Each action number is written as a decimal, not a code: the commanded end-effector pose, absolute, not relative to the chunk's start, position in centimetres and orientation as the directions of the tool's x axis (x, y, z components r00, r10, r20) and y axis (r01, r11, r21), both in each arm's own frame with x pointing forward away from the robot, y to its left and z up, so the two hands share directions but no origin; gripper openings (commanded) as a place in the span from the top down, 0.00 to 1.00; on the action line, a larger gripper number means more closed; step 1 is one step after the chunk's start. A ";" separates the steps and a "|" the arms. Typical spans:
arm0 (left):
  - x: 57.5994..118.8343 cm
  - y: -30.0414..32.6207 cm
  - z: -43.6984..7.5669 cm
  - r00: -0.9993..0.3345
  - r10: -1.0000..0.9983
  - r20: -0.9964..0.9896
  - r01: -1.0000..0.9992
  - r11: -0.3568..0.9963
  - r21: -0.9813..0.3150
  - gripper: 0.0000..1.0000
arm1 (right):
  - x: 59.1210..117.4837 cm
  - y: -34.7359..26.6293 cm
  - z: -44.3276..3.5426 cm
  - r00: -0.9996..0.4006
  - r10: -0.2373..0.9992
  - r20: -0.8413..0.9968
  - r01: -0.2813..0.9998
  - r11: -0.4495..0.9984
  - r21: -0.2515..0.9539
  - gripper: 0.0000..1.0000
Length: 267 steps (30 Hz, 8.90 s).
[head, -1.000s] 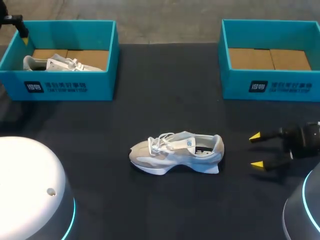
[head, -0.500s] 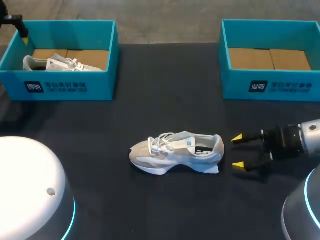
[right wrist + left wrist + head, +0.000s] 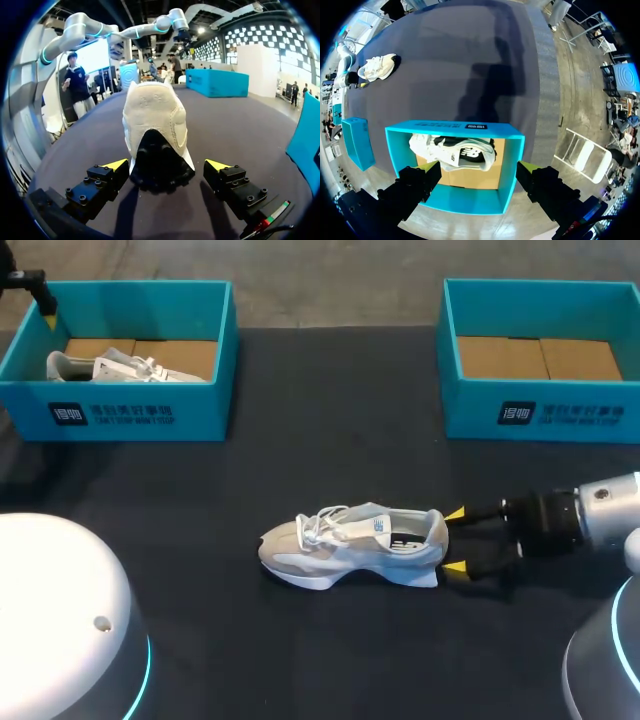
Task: Take the shoe out of the shoebox, open the shoe tongue, remove and reinsert the insole, then place the shoe into the shoebox
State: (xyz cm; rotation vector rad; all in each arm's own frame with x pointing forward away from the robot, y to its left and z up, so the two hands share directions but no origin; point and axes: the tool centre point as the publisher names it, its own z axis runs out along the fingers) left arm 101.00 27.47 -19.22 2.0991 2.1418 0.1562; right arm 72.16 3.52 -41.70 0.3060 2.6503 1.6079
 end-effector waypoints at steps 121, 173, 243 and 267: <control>92.1 12.9 -15.0 -0.562 0.827 0.024 0.825 0.563 -0.056 0.00 | 71.9 10.8 -43.3 -0.991 0.128 0.041 0.087 0.379 0.921 1.00; 79.4 4.4 -17.1 -0.971 0.194 0.138 0.156 0.957 -0.243 0.00 | 71.9 10.8 -43.3 -0.991 0.128 0.041 0.087 0.379 0.921 1.00; 66.4 -15.6 -22.5 -0.078 -0.997 0.016 -0.996 0.078 0.037 0.00 | 71.9 10.8 -43.3 -0.991 0.128 0.041 0.087 0.379 0.921 1.00; 67.9 -23.2 -29.1 0.046 -0.984 -0.171 -0.991 -0.067 0.117 0.00 | 71.9 10.8 -43.3 -0.991 0.128 0.041 0.087 0.379 0.921 1.00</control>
